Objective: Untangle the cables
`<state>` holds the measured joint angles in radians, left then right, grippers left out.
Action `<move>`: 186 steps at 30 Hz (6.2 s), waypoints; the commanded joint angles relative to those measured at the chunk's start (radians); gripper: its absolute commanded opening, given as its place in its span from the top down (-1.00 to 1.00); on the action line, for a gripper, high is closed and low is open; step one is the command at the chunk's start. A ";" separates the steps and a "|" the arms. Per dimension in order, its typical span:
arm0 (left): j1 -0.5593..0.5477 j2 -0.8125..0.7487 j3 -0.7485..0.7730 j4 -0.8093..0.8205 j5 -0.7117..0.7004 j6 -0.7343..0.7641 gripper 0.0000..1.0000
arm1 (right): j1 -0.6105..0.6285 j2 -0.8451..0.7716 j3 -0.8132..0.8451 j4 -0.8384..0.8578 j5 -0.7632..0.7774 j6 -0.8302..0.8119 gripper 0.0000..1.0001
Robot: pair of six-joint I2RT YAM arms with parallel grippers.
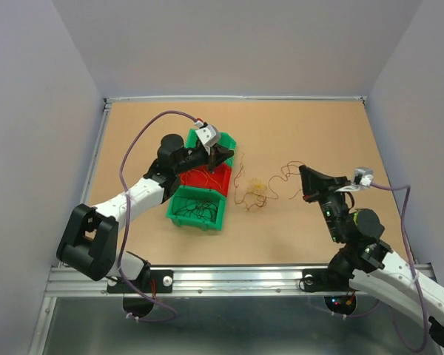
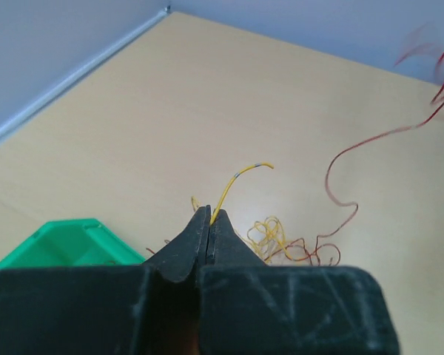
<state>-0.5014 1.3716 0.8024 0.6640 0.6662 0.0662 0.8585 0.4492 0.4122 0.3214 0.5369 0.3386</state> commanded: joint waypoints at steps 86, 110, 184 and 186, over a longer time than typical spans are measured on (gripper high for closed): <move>0.437 -0.080 -0.065 0.186 -0.277 -0.175 -0.66 | -0.246 1.562 1.341 0.067 -1.056 0.076 0.99; 0.437 -0.060 -0.065 0.198 -0.200 -0.158 -0.64 | -0.372 1.887 1.430 -0.310 -1.131 -0.127 0.99; 0.207 0.006 0.000 0.006 -0.277 0.129 -0.66 | -0.204 1.206 0.531 -0.312 -0.433 -0.159 0.99; 0.207 0.001 -0.002 0.006 -0.260 0.129 -0.66 | -0.202 1.118 0.537 -0.314 -0.436 -0.159 0.99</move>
<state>-0.2928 1.3918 0.7544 0.6365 0.3798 0.1795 0.6495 1.6932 0.9321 -0.0002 0.0696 0.1764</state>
